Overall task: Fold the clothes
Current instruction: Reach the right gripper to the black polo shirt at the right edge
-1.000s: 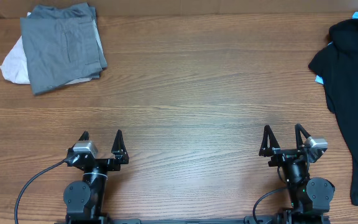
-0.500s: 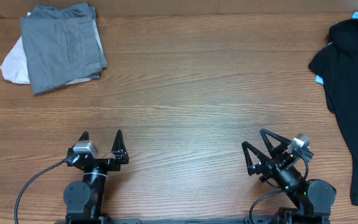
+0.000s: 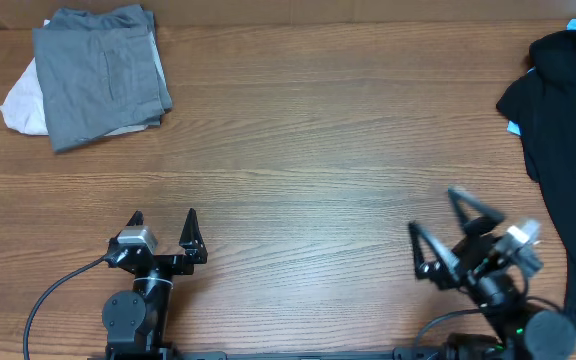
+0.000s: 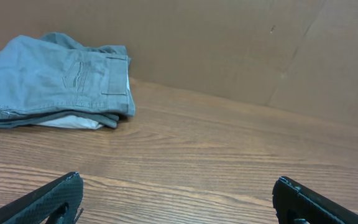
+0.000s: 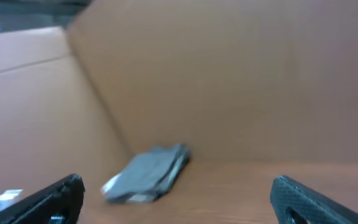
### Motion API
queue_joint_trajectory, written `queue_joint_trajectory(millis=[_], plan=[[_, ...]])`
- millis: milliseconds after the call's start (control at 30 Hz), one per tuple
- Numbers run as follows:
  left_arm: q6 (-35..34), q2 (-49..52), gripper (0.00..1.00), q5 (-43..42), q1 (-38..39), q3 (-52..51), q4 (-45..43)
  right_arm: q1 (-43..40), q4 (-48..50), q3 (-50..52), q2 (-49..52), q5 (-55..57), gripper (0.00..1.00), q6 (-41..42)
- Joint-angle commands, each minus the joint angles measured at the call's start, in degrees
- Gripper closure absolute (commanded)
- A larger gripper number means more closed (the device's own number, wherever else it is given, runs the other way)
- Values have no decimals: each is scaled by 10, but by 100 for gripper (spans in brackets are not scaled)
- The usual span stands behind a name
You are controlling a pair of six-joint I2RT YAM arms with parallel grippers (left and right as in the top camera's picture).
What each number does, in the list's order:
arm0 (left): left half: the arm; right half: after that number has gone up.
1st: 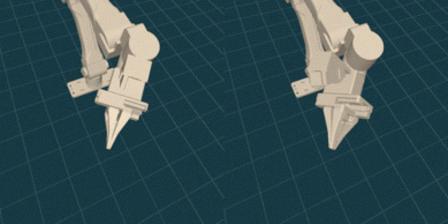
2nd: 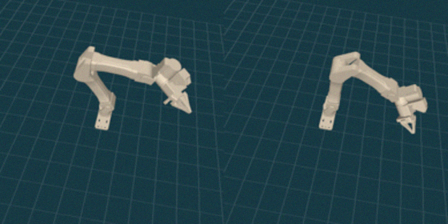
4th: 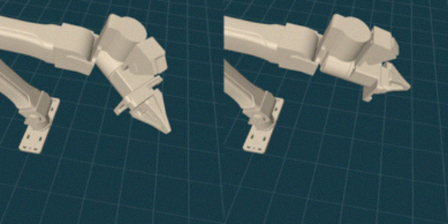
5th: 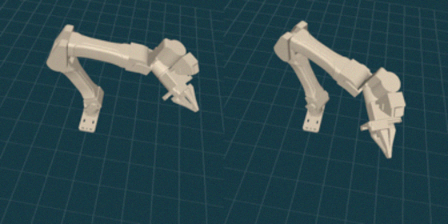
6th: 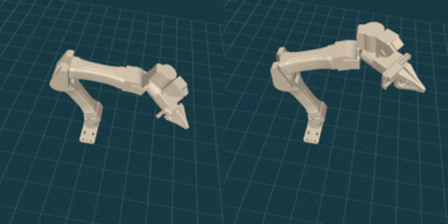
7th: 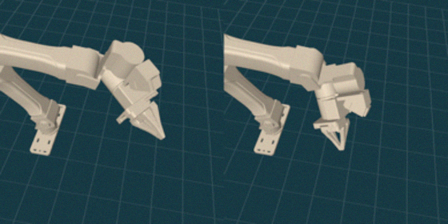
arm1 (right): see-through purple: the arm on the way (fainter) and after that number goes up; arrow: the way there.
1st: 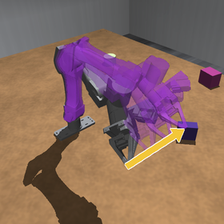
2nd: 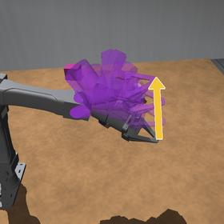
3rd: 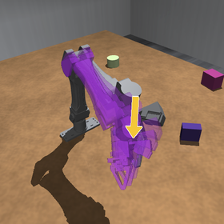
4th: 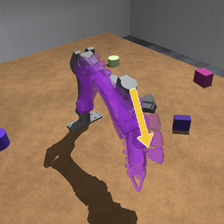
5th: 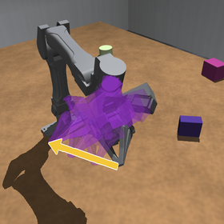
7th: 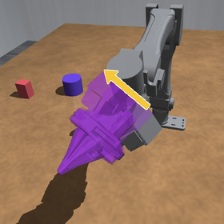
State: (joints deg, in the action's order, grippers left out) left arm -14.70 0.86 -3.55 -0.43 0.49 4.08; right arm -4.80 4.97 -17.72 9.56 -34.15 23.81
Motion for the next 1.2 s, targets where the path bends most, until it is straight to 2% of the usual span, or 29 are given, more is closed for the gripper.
queue_joint_trajectory(millis=[0, 133, 267, 433, 533, 767, 867, 1167], plan=[[-5, -6, 0, 8, -3, -2, 2, -2, -44, -115, 101, 112, 0, -125], [-5, -6, 0, 8, -3, -2, 2, -2, -156, -277, 275, 233, 0, -178], [-5, -6, 0, 8, -3, -2, 2, -3, -277, -437, 473, 356, 0, -184], [-5, -6, 0, 8, -3, -2, 2, -7, -446, -640, 720, 380, 0, -235], [-5, -6, 0, 8, -3, -2, 2, -7, -527, -718, 821, 391, 0, -239], [-5, -6, 0, 8, -3, -2, 2, -24, -478, -737, 947, 491, 0, -250], [-5, -6, 0, 8, -3, -2, 2, -41, -460, -737, 986, 507, 0, -273], [-5, -6, 0, 8, -3, -2, 2, -92, -397, -755, 1093, 515, 0, -271]])
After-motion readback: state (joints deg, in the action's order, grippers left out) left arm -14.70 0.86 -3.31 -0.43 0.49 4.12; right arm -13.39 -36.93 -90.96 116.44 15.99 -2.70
